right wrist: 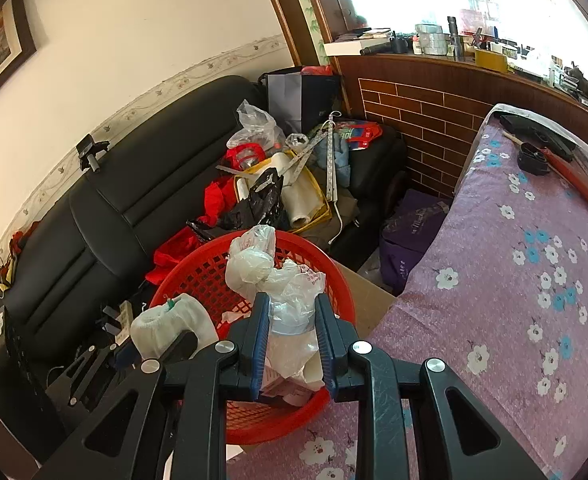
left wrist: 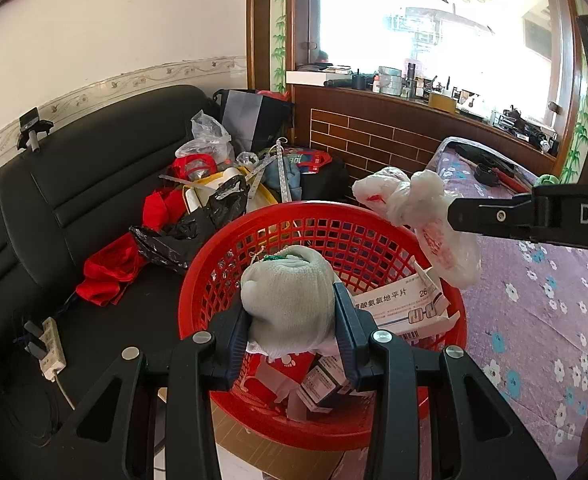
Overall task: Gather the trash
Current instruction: 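Carry the cotton wad and plastic bag over the red basket, then open both grippers to drop the cotton wad and bag into the basket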
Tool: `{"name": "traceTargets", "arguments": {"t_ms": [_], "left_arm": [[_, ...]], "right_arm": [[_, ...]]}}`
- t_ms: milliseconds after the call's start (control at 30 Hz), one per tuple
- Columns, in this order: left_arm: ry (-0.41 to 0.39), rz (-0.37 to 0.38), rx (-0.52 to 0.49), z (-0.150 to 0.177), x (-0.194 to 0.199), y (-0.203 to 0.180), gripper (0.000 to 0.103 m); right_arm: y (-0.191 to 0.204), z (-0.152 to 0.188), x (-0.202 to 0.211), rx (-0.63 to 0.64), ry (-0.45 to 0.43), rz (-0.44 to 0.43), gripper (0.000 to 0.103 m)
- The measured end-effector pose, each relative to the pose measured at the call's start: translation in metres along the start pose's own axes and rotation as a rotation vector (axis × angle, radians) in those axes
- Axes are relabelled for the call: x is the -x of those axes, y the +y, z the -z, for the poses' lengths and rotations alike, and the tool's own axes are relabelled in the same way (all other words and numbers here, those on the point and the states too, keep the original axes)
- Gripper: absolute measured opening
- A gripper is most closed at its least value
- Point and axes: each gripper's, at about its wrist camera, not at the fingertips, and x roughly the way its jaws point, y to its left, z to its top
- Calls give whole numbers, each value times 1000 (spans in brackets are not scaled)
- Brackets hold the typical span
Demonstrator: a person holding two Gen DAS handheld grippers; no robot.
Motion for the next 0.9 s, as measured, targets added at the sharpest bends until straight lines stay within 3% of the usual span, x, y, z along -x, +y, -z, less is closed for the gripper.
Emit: {"name": "traceTargets", "arguments": {"t_ms": [900], "left_arm": [[10, 2, 1, -1, -8, 0, 38]], "right_arm": [[2, -5, -16, 9, 24, 4, 27]]}}
